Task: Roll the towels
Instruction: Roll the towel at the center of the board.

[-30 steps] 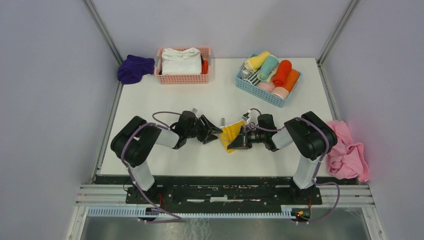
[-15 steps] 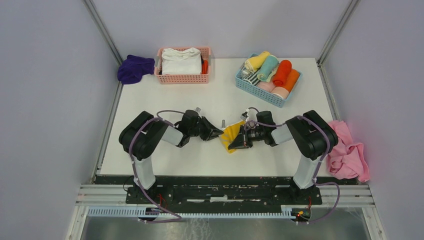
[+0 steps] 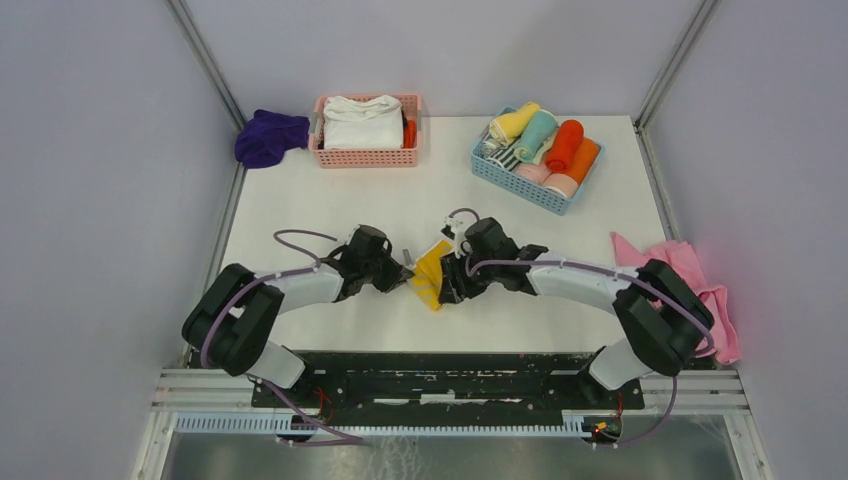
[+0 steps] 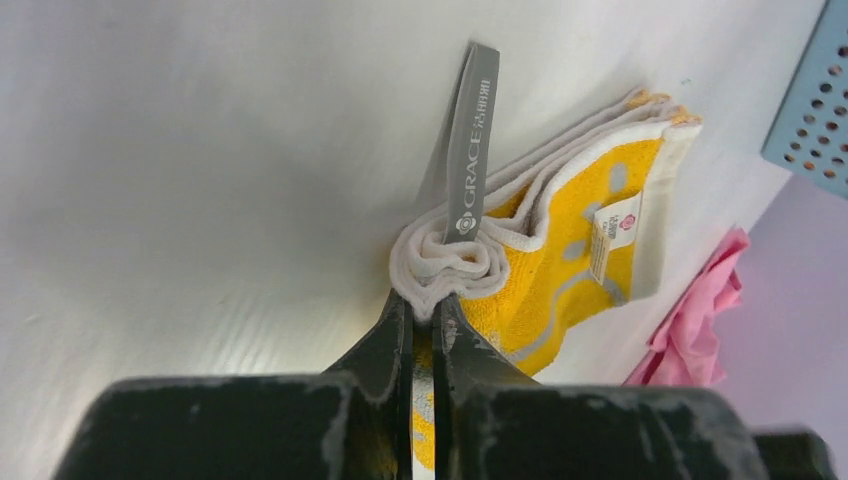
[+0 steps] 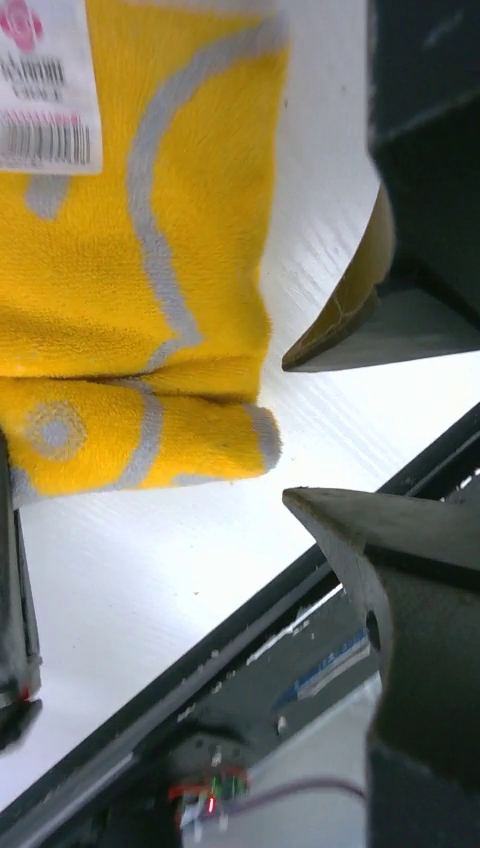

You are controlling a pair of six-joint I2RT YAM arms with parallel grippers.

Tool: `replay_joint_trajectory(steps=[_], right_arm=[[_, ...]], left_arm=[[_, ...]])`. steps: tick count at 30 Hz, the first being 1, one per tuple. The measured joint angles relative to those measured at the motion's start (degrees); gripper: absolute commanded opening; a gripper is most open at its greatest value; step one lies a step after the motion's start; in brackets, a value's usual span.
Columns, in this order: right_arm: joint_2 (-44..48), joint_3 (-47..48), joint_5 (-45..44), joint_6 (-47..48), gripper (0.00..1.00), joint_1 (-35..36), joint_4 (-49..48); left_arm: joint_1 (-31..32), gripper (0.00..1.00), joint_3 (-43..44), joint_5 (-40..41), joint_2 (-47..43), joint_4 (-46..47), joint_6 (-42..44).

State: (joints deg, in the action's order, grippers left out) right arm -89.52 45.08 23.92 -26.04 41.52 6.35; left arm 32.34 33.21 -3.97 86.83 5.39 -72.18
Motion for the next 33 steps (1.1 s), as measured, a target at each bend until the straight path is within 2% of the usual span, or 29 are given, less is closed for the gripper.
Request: replay_joint_trajectory(steps=[5, 8, 12, 17, 23, 33], right_arm=[[8.57, 2.38, -17.25, 6.82, 0.56, 10.08, 5.53], [10.08, 3.54, -25.31, 10.73, 0.55, 15.54, 5.97], [7.50, 5.66, -32.61, 15.17, 0.54, 22.05, 5.60], [-2.34, 10.38, -39.71, 19.67, 0.54, 28.30, 4.83], [-8.52, 11.39, -45.42, 22.93, 0.53, 30.23, 4.44], [-14.40, 13.66, -49.18, 24.85, 0.49, 30.34, 3.63]], left_arm=[[0.00, 0.03, -0.02, 3.56, -3.41, -7.74, -2.38], [0.00, 0.03, 1.18, 4.24, -3.63, -10.93, -3.48], [0.00, 0.03, 2.56, 4.66, -3.61, -14.25, -4.24], [0.00, 0.03, 3.37, 5.05, -3.61, -16.41, -4.81], [0.00, 0.03, 3.72, 5.14, -3.61, -17.46, -5.05], [0.00, 0.03, 4.04, 5.18, -3.63, -18.27, -5.05]])
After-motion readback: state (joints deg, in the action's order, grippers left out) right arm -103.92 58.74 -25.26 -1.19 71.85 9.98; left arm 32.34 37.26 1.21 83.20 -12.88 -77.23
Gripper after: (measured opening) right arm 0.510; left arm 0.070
